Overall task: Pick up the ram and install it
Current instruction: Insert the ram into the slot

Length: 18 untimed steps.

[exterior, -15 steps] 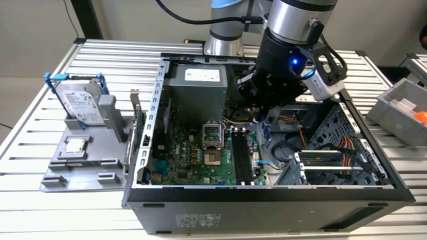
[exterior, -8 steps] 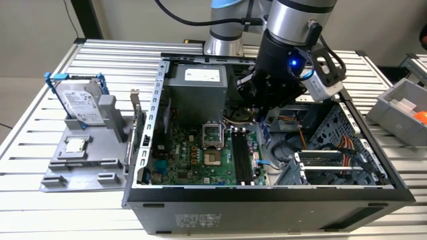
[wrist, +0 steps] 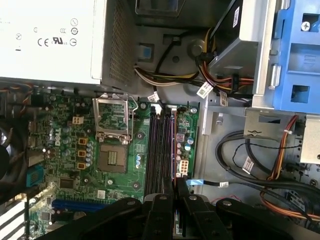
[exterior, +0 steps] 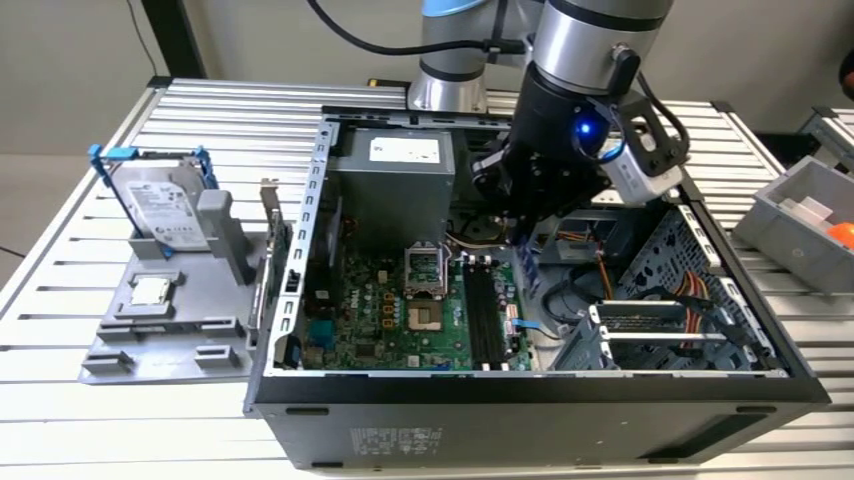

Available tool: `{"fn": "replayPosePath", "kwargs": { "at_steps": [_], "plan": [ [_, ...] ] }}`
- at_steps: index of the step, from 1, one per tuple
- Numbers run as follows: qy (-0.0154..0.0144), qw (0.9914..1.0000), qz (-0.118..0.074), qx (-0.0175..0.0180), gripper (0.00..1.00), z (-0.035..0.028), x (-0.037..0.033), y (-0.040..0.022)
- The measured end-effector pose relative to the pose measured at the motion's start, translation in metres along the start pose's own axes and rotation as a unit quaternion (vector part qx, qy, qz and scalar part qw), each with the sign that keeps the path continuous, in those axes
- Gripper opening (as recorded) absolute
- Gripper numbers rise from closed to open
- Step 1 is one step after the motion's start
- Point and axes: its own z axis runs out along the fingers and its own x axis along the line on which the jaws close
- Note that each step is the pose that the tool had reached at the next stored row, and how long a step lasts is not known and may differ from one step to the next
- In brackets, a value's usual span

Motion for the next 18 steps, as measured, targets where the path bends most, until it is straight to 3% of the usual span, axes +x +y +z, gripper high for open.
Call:
{"fn": "replayPosePath", "kwargs": {
  "at_steps": [18],
  "plan": [
    [0.0008, 0.99987, 0.015, 0.0048, 0.0, 0.0073, -0.0004, 0.0026]
  ]
}}
